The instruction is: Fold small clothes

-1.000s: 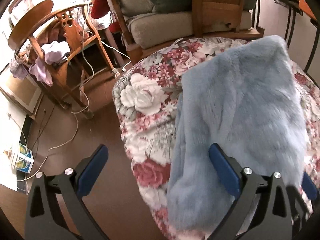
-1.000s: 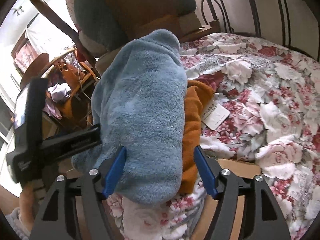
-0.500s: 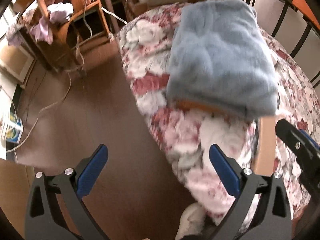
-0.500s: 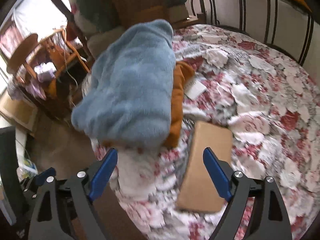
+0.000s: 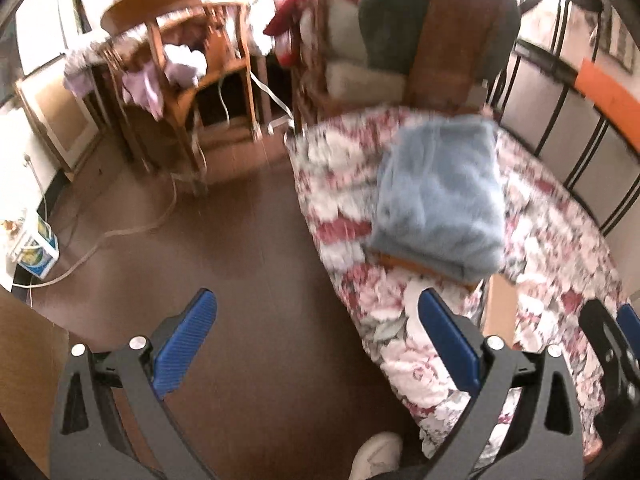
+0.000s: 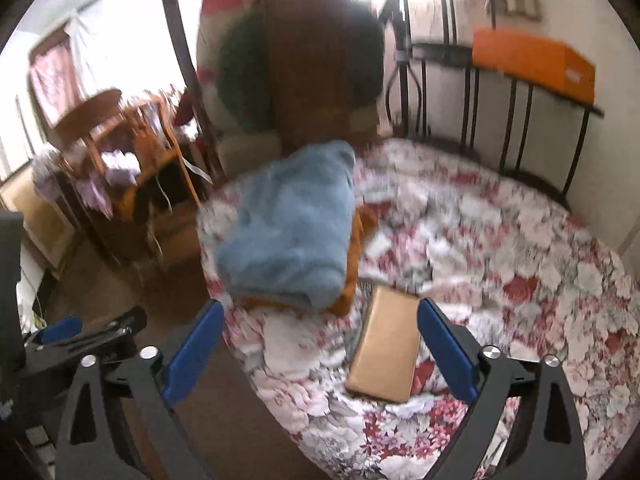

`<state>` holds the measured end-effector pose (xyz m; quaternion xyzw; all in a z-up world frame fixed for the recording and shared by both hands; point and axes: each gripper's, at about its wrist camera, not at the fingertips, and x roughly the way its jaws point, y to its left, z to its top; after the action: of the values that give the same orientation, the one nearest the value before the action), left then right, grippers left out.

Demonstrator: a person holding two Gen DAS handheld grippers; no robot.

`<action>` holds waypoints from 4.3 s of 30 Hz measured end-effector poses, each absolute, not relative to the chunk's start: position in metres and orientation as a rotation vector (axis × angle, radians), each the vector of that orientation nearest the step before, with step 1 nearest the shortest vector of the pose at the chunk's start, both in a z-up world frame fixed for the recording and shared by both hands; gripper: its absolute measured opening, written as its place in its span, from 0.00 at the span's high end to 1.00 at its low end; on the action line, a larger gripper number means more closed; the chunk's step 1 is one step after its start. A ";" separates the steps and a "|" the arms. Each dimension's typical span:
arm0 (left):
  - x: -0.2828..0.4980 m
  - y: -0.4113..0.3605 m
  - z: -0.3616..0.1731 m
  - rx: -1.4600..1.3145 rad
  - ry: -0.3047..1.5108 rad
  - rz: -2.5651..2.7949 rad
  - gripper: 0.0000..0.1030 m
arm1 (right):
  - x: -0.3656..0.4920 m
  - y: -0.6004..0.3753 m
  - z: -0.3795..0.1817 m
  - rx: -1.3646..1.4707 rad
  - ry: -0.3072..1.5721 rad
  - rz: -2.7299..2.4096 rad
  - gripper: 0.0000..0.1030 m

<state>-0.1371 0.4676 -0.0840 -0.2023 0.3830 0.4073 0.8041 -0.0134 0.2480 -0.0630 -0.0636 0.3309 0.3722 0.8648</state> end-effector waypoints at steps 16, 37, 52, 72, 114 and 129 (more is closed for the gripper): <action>-0.138 0.427 -0.036 -0.258 0.750 0.940 0.04 | -0.006 0.233 -0.051 -0.090 0.617 0.644 0.03; -0.133 0.426 -0.054 -0.305 0.812 0.886 0.04 | -0.005 0.240 -0.060 -0.065 0.702 0.778 0.03; -0.131 0.424 -0.055 -0.311 0.812 0.881 0.04 | -0.007 0.233 -0.059 -0.082 0.690 0.768 0.03; -0.134 0.426 -0.057 -0.331 0.819 0.877 0.04 | -0.009 0.233 -0.060 -0.088 0.686 0.784 0.03; -0.127 0.418 -0.057 -0.315 0.814 0.868 0.04 | -0.005 0.235 -0.059 -0.074 0.672 0.767 0.03; -0.123 0.425 -0.056 -0.319 0.829 0.860 0.04 | -0.005 0.236 -0.059 -0.070 0.673 0.763 0.03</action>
<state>-0.1231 0.4250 -0.0565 -0.1493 0.3886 0.4033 0.8149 -0.0046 0.2359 -0.0592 -0.0336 0.3223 0.3651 0.8728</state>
